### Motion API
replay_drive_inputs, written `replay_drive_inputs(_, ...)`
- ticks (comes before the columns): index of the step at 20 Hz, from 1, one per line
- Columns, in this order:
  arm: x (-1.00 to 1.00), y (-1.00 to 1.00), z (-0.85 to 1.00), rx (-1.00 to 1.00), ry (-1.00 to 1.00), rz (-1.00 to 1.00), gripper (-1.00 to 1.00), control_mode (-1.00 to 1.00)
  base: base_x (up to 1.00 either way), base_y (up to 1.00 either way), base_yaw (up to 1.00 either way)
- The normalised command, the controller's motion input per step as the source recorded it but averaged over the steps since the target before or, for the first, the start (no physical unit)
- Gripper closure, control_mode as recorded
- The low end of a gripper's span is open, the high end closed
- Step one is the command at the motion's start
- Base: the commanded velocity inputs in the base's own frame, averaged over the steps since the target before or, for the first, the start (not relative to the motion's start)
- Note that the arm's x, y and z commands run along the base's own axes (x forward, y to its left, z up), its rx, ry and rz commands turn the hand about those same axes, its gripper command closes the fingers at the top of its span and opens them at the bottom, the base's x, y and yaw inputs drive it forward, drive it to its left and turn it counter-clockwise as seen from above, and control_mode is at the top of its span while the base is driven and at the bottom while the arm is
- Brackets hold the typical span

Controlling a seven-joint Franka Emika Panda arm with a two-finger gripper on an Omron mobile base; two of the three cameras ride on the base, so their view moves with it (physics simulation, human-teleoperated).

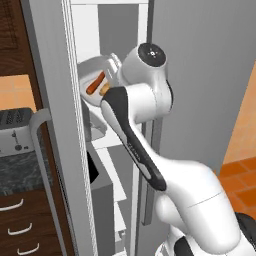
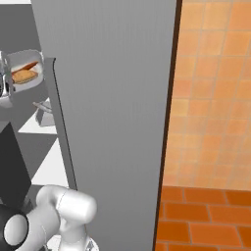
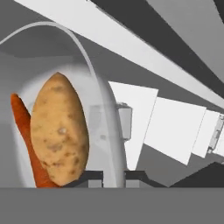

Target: Take the meat container that has the fish and place it on the second highest rack of the freezer. Then take the vegetable container that has the potato and carrot and place it on the highest rack of the freezer.

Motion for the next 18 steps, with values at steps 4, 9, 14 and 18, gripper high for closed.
replay_drive_inputs(4,0.99,0.08,0.00,0.07,0.00,0.00,1.00,-1.00,0.00,0.00,0.00)
replay_drive_inputs(9,0.88,0.25,0.00,0.05,0.00,0.00,1.00,-1.00,0.00,0.00,0.00)
replay_drive_inputs(14,0.84,0.29,-0.04,0.03,0.00,0.00,1.00,-1.00,0.00,0.00,0.00)
replay_drive_inputs(18,0.55,0.46,-0.11,0.00,0.00,-0.02,1.00,-1.00,0.00,0.00,0.00)
